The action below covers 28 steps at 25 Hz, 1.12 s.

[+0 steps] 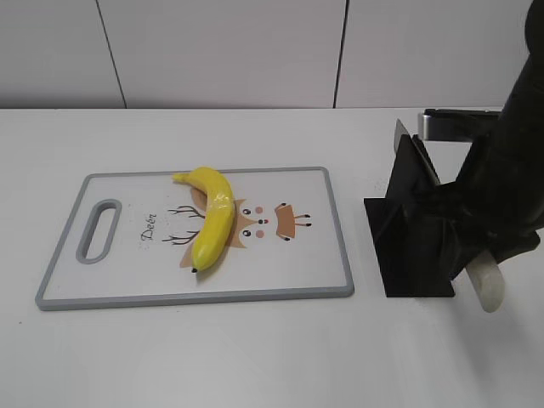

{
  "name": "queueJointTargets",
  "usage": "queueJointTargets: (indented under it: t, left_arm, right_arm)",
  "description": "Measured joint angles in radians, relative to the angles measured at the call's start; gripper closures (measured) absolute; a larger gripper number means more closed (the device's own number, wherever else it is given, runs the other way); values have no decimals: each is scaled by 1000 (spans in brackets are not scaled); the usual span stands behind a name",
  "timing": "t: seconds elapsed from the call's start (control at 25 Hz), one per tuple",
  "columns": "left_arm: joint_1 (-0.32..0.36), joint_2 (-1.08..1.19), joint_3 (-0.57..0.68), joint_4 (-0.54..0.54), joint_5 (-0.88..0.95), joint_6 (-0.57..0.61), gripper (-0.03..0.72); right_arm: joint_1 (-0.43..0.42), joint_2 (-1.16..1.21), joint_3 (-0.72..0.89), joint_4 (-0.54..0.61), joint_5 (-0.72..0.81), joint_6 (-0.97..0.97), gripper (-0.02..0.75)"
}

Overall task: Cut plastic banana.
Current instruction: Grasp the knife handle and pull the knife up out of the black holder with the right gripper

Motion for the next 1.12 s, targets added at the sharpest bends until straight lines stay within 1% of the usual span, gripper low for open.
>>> queueJointTargets:
  t: [0.08,0.28,0.44,0.68,0.92,1.12]
  left_arm:
    - [0,0,0,0,0,0,209]
    - [0,0,0,0,0,0,209]
    - [0,0,0,0,0,0,209]
    - [0,0,0,0,-2,0,209]
    - [0,7,-36,2,-37,3,209]
    - [0,138,-118,-14,-55,56,209]
  right_arm:
    - [0,-29,0,18,2,15,568]
    - [1,-133,0,23,31,47,568]
    - [1,-208,-3,-3,46,72,568]
    - [1,-275,-76,-31,74,68,570]
    - [1,-277,-160,-36,48,-68,570]
    - [1,-278,-175,-38,26,-336,570]
